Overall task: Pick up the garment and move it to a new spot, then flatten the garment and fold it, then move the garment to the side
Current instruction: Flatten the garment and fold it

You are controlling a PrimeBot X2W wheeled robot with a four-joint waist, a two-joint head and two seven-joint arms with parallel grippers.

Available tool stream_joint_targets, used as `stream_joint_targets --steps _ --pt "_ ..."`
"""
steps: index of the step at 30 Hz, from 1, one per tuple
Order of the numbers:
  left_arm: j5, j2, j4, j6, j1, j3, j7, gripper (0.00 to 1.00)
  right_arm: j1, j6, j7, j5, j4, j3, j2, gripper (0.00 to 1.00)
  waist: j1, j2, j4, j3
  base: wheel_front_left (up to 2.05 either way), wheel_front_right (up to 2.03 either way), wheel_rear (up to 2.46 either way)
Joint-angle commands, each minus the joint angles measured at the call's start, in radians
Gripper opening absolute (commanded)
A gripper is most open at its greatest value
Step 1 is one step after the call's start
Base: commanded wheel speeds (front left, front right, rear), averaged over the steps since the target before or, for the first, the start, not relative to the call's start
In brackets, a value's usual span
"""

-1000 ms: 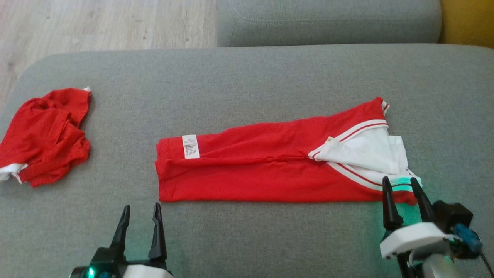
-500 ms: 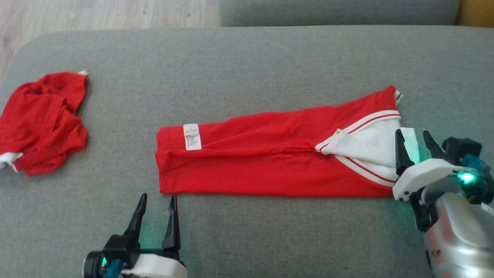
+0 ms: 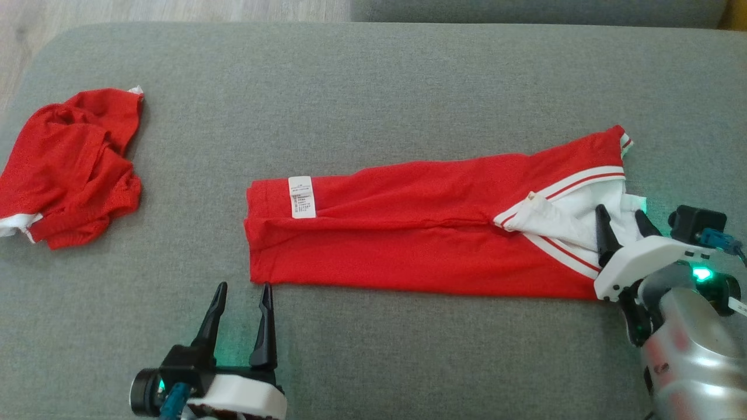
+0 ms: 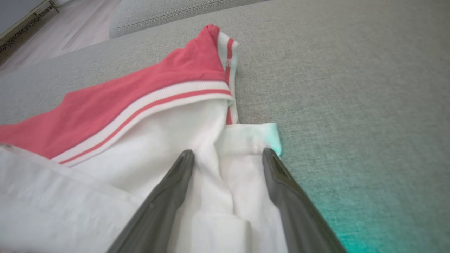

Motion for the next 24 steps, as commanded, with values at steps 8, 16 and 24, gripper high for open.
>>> stream_joint_targets --steps 8,16,24 --pt "-0.013 0.000 -0.022 0.003 -0.036 0.019 -0.008 1.00 0.010 0.007 0.040 0.050 0.078 0.084 0.023 0.00 0.0001 0.0000 -0.004 0.006 0.00 0.00 0.00" --pt "-0.020 0.000 -0.013 0.013 -0.044 0.024 -0.008 1.00 -0.016 0.007 -0.016 0.105 0.073 0.117 -0.018 0.00 0.0001 0.0000 -0.003 0.010 0.00 0.00 0.00" --pt "-0.033 0.000 -0.013 0.013 -0.024 0.028 -0.008 1.00 -0.028 0.007 -0.149 0.117 0.026 0.079 -0.133 0.00 0.0001 0.0000 -0.024 -0.018 0.00 0.00 0.00"
